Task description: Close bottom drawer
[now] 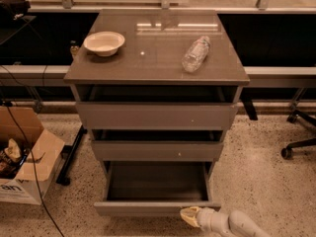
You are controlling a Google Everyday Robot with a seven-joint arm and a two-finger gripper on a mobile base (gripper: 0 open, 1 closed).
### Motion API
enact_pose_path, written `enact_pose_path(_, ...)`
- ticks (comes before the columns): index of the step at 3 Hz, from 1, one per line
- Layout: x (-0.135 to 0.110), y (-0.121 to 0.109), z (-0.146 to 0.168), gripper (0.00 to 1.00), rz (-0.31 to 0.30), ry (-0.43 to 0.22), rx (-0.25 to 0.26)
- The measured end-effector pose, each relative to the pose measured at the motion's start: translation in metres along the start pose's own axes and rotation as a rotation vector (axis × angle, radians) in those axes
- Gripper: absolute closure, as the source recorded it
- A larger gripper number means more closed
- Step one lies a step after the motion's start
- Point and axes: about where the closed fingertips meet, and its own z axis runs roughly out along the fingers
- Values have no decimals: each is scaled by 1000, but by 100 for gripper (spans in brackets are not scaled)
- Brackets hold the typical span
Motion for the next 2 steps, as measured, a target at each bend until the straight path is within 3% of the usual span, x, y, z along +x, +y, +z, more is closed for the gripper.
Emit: enact_pose_path(2, -33, -27, 25, 100, -80, -85, 53)
